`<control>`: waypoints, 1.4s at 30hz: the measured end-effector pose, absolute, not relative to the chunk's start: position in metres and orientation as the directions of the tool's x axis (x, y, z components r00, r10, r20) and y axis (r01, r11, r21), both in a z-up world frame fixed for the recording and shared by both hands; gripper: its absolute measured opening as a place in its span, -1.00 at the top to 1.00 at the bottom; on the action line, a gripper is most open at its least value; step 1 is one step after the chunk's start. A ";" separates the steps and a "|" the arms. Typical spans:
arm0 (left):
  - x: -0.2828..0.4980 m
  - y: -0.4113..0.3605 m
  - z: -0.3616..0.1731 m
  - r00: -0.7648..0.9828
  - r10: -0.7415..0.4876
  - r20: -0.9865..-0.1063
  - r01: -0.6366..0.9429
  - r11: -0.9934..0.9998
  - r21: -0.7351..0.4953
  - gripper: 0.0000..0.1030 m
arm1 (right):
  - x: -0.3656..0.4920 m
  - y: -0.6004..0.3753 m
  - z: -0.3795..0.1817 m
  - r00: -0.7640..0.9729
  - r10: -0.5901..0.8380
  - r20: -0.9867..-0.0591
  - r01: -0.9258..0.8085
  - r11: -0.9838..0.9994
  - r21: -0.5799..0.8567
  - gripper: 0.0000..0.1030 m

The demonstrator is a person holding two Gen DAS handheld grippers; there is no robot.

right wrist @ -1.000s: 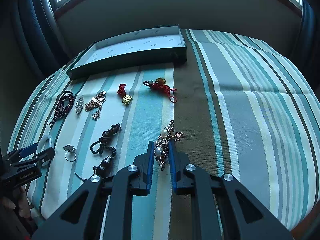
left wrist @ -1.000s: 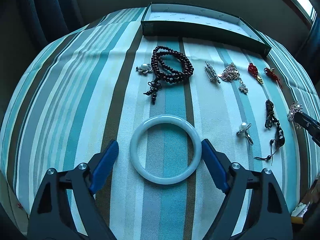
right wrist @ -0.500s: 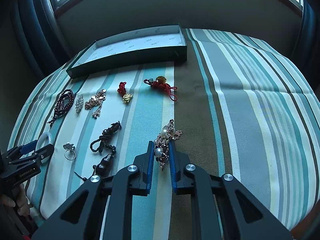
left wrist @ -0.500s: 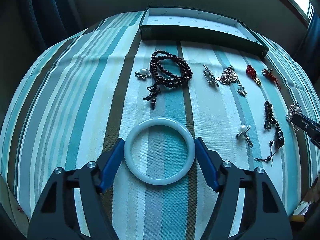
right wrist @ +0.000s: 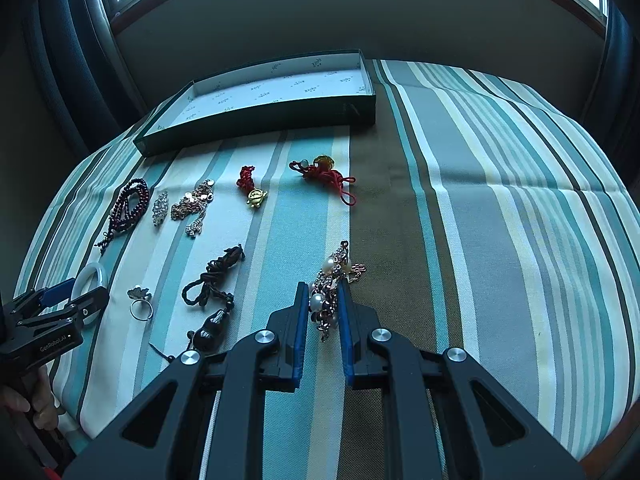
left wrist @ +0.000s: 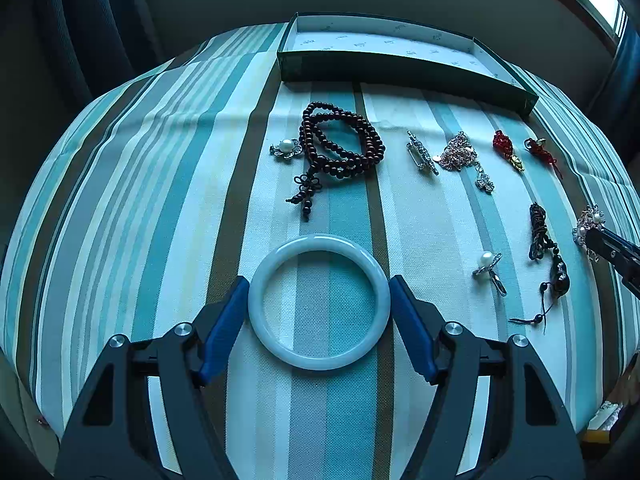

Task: Organize jewelry
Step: 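Lift and carry the bangle and brooch over the white-lined tray with both grippers, then open the left gripper to drop the bangle while the right gripper releases the brooch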

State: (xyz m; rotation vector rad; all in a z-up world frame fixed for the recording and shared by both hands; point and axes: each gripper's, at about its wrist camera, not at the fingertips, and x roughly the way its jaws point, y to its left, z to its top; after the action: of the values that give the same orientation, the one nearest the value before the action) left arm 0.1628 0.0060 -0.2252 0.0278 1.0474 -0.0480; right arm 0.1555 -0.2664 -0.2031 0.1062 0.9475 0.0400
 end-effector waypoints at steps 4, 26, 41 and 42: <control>0.164 0.007 -0.225 0.498 -0.026 -0.867 0.050 0.999 -0.001 -0.37 | 0.155 -0.263 -0.199 0.594 0.077 -0.801 0.003 0.995 0.098 0.71; 0.224 -0.021 -0.153 0.643 -0.071 -0.763 0.117 0.993 0.006 -0.37 | 0.226 -0.250 -0.128 0.709 0.145 -0.690 -0.092 0.989 0.113 0.72; 0.353 -0.074 -0.135 0.718 -0.102 -0.688 0.159 0.987 0.019 -0.37 | 0.345 -0.249 -0.135 0.732 0.152 -0.664 -0.121 0.988 0.093 0.72; 0.360 -0.078 -0.139 0.715 -0.103 -0.692 0.162 0.987 0.020 -0.37 | 0.350 -0.251 -0.143 0.720 0.149 -0.677 -0.118 0.989 0.093 0.72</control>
State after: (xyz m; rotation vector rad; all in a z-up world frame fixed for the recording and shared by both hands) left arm 0.3601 -0.0778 -0.1392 0.0810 0.7610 -0.1468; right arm 0.3503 -0.2506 -0.1426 0.0442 0.7523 0.1476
